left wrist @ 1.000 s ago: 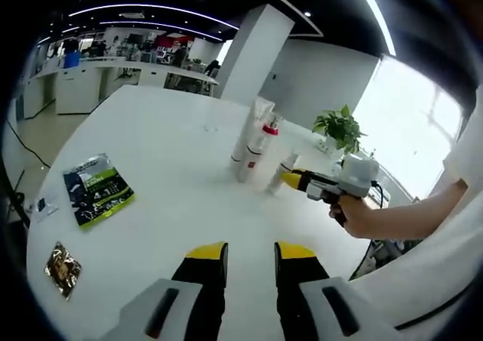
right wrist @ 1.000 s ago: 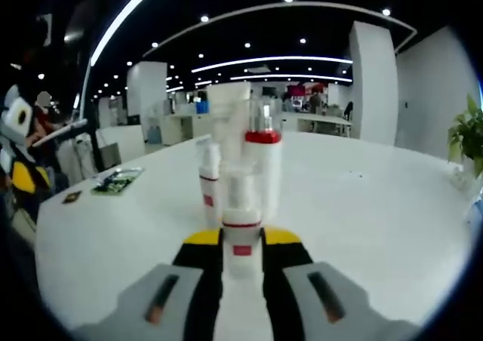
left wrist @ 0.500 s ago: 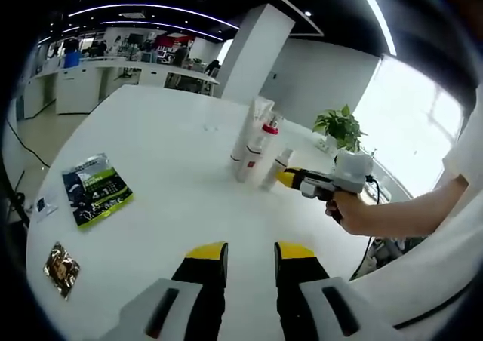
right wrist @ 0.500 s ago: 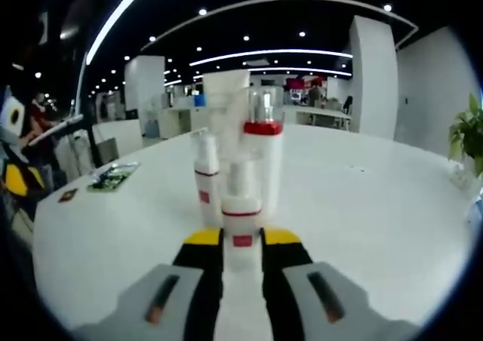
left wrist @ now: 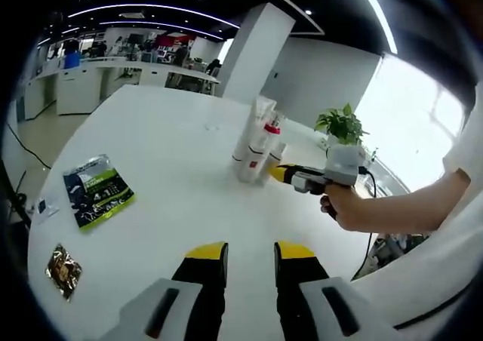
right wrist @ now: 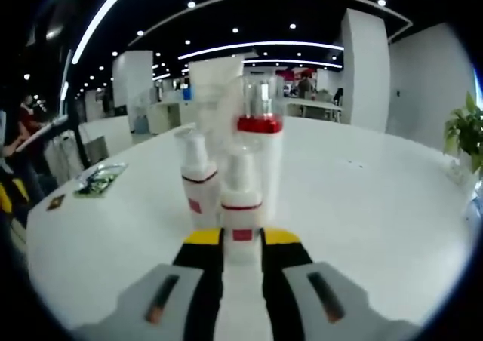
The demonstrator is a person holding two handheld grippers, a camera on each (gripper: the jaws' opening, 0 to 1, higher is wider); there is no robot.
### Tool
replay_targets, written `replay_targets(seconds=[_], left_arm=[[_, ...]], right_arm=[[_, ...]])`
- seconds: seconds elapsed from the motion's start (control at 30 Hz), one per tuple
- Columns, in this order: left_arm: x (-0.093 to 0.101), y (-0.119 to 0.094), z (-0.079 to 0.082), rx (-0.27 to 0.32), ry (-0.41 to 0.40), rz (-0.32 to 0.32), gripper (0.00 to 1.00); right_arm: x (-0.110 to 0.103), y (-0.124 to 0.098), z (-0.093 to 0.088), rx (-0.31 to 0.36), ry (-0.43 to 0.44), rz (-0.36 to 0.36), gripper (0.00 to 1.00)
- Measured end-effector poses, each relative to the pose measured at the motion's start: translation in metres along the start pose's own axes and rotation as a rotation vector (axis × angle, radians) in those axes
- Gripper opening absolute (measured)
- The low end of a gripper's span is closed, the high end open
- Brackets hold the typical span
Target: Arrange the skincare products in the storage area until every visible bottle or jar stands upright without overlapping.
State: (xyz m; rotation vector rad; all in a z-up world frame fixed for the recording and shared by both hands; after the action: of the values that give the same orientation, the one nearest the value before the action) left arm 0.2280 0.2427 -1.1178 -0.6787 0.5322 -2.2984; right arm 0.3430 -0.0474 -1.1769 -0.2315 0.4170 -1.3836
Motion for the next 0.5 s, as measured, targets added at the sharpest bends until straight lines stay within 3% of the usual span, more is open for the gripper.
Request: replay_targets(seconds=[0.3, 0.5], left_arm=[[-0.0027, -0.0031, -0.0015, 0.000, -0.007, 0.017, 0.24], [-0.0023, -0.0044, 0.0005, -0.003, 0.005, 0.018, 0.24]], right_arm=[[0.0048, 0.0058, 0.0040, -0.008, 0.036, -0.037, 0.17], [0.0078, 0.0058, -0.0026, -0.057, 0.091, -0.046, 0.17]])
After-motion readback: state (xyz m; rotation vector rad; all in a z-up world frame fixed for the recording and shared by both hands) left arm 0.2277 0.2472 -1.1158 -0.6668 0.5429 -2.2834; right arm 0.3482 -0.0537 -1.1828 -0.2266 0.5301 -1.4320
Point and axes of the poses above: the point that each gripper's makers call its tool centre point, and the gripper's own axes: y roughly forward along the fingers, x roughly to its right, z roughly out of its top, the point moved 8 cm from there along -y, roughly backward along the fingers, and after that the axes turned 9 degrees about y, right-handed, at the moved point
